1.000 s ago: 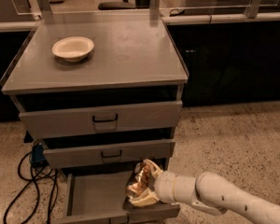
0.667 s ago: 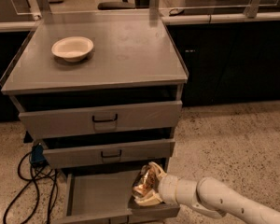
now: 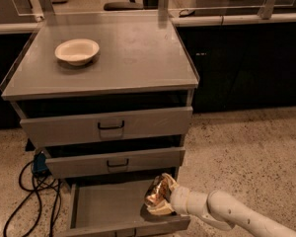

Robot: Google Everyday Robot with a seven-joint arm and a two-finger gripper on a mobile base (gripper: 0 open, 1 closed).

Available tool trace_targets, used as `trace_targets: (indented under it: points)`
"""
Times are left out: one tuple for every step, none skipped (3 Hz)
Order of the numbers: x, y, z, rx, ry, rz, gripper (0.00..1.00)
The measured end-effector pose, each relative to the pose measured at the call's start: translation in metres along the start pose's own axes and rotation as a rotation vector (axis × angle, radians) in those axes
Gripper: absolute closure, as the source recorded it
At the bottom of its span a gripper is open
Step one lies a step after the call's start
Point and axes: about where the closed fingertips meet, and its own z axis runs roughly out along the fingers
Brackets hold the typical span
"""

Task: Place orange can into bottom drawer

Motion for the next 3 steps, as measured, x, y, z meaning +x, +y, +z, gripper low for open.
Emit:
trace_targets:
  points:
    - [0.027, -0.008, 0.023, -0.014, 0.005, 0.021, 1.0]
    - [0.06, -0.03, 0.057, -0.022, -0.012, 0.059, 1.0]
    - [0.06, -0.03, 0.057, -0.022, -0.012, 0.059, 1.0]
